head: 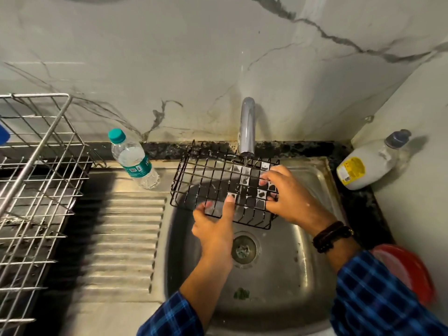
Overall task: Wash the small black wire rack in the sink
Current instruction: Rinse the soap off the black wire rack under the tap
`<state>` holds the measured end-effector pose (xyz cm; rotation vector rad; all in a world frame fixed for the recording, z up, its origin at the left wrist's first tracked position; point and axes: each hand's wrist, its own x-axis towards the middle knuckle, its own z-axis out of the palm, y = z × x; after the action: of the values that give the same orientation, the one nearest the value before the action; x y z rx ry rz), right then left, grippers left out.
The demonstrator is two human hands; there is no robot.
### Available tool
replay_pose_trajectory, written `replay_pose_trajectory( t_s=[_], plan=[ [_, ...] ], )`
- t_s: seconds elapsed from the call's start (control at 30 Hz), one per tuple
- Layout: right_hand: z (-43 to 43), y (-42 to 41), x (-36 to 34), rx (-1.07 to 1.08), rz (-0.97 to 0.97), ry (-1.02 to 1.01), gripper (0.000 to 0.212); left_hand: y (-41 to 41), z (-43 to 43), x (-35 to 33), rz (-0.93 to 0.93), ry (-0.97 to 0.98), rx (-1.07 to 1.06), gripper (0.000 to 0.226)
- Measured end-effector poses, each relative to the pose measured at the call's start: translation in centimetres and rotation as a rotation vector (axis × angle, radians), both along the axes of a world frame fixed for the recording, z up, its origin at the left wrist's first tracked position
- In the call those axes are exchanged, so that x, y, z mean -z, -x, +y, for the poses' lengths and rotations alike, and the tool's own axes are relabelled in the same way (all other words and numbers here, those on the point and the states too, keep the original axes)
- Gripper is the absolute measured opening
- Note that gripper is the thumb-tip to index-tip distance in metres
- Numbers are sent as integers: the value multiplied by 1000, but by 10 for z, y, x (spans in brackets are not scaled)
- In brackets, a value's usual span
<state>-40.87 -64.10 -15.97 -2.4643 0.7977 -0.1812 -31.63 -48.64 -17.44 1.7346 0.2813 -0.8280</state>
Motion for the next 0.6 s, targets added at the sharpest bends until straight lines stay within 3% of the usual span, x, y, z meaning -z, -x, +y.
replay_pose_trajectory(
  t_s=[0.07, 0.17, 0.33, 0.47, 0.53, 0.6],
  plan=[
    [-6, 1, -1, 5, -20, -39, 45, -8, 0, -9, 140, 101, -64, 39],
    [-10, 4, -7, -3, -9, -43, 50, -13, 3, -16, 353, 290, -158, 40],
    [5, 4, -8, 25, 111, -68, 59, -4, 0, -13, 350, 618, -433, 36],
    [18, 0, -11, 5, 277, -21, 61, -3, -5, -9, 209, 552, -413, 35],
    [10, 5, -19, -57, 378, -148, 66, -4, -5, -9, 179, 558, -386, 32],
    [-4, 11, -35, -73, 362, -345, 68, -8, -3, -10, 213, 603, -387, 34]
  ],
)
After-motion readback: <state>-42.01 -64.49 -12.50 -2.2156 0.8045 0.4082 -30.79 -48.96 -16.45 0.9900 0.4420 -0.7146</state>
